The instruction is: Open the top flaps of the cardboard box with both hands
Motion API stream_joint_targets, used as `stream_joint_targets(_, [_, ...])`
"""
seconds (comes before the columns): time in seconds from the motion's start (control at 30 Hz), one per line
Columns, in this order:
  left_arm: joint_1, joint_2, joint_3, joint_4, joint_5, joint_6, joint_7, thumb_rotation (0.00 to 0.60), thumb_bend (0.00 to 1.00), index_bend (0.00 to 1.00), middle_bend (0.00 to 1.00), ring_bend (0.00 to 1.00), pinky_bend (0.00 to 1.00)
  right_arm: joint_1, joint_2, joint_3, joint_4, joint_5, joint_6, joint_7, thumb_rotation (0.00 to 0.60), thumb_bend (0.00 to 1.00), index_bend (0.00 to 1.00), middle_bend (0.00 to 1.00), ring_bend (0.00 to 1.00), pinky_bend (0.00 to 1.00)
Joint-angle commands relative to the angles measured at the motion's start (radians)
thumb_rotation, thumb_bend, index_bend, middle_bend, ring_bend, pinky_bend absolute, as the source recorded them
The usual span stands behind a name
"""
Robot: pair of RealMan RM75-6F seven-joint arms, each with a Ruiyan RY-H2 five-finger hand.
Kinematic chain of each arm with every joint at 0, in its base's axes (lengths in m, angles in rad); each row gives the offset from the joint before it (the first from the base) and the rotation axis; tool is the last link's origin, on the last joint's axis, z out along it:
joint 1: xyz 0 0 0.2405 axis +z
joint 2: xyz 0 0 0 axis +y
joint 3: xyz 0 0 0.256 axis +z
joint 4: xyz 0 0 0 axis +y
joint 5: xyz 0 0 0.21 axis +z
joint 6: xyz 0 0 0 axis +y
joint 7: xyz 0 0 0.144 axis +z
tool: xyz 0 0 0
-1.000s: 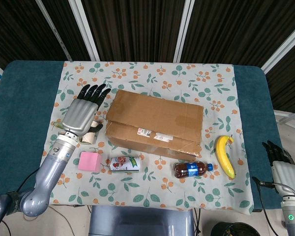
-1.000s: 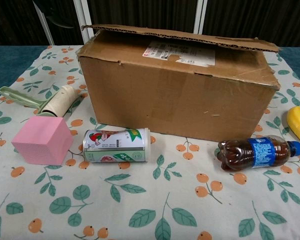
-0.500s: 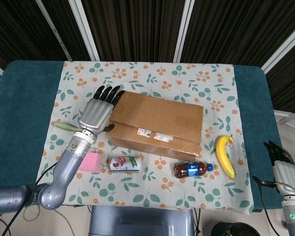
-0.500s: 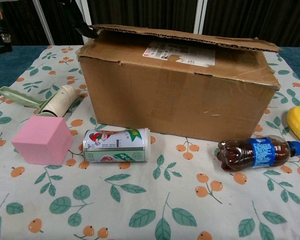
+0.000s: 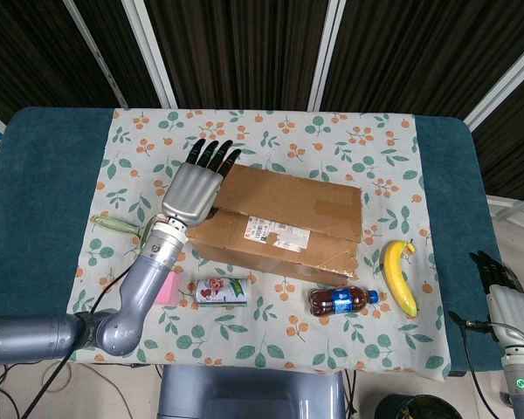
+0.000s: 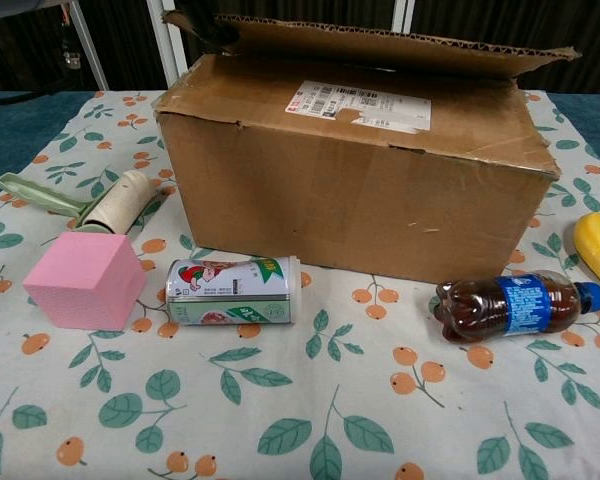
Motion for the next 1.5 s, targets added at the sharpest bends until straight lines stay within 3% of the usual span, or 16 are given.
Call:
stream_joint_targets(0.03, [-0.025,-0.003,-0.014,0.032,0.010,-0.006,0.001,0.600,0.34,0.00,0.00,0.00,0.02,0.000,0.003,0.000,-0.003,0.003,-0.005,0.006,0.600,0.23,0.00,0.00,0.00,0.22])
stream_joint_targets(0.2, [-0.072,-0.011,-0.051,0.111,0.004,-0.027,-0.006,0.600,0.34,0.00,0.00,0.00,0.02,0.002,0.005,0.002,-0.003,0.009,-0.011,0.018,0.600,0.23,0.00,0.00,0.00,0.22])
stream_joint_targets(0.5, [-0.209,-0.078,-0.114,0.377,-0.035,-0.104,0.002,0.600,0.34,0.00,0.00,0.00,0.02,0.004,0.011,0.003,-0.008,0.021,-0.026,0.030,0.600,0.23,0.00,0.00,0.00,0.22])
stream_joint_targets(0.87, [-0.403,-0.275,-0.120,0.831,-0.085,-0.216,0.049,0.600,0.34,0.00,0.00,0.00,0.02,0.010,0.022,0.006,-0.019,0.041,-0.048,0.036,0.600,0.23,0.00,0.00,0.00,0.22])
stream_joint_targets(1.03, [-0.435,-0.349,-0.130,0.952,-0.123,-0.248,0.039,0.600,0.28,0.00,0.00,0.00,0.02,0.011,0.024,0.006,-0.021,0.045,-0.054,0.043,0.600,0.23,0.00,0.00,0.00,0.22])
stream_joint_targets(1.2, [-0.423,-0.372,-0.106,0.981,-0.106,-0.250,0.032,0.600,0.27,0.00,0.00,0.00,0.02,0.010,0.029,0.005,-0.024,0.048,-0.060,0.057,0.600,0.23,0.00,0.00,0.00,0.22])
stream_joint_targets(1.33, [-0.393,-0.347,-0.114,0.920,-0.094,-0.238,-0.017,0.600,0.27,0.00,0.00,0.00,0.03,0.012,0.031,0.007,-0.023,0.051,-0.064,0.064,0.600,0.23,0.00,0.00,0.00,0.22])
stream_joint_targets(1.4, [-0.369,-0.312,-0.116,0.852,-0.087,-0.232,-0.035,0.600,0.32,0.00,0.00,0.00,0.06,0.012,0.033,0.008,-0.025,0.052,-0.065,0.066,0.600,0.23,0.00,0.00,0.00,0.22])
stream_joint_targets(1.5, [-0.326,-0.234,-0.116,0.719,-0.088,-0.243,-0.052,0.600,0.51,0.01,0.01,0.00,0.10,0.012,0.034,0.006,-0.028,0.049,-0.063,0.065,0.600,0.23,0.00,0.00,0.00,0.22])
